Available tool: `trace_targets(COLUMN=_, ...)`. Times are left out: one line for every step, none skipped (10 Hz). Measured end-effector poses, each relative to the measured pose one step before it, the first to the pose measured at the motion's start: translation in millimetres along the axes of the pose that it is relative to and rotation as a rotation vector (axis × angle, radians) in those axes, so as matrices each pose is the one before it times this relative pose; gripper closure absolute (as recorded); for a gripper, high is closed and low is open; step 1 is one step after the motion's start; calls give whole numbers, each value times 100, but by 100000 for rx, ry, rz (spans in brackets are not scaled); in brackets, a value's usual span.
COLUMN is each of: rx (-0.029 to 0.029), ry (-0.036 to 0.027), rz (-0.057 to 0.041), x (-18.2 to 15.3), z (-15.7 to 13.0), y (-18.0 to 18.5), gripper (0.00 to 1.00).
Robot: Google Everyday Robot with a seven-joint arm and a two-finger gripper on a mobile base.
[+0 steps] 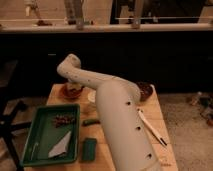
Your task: Wipe red bowl with eraser
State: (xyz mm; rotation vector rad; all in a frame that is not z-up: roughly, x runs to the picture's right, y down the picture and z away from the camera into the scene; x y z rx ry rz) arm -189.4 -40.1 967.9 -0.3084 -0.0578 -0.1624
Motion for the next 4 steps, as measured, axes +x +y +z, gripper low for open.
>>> trace_targets(rx=-375, ry=-905, rz=-1662, x=-639, z=-83, y=215, gripper=100)
trace_targets(rx=-321, ry=-817, rz=-1600, x=-322, z=-319, y=430, gripper=100)
trace_targets(rx=-239, ry=-464, rz=-1206, x=-90, z=-291, y=403, gripper=100)
trace_targets(rx=-273, ry=-378, rz=-1474, x=58, z=-443, y=585, gripper=100)
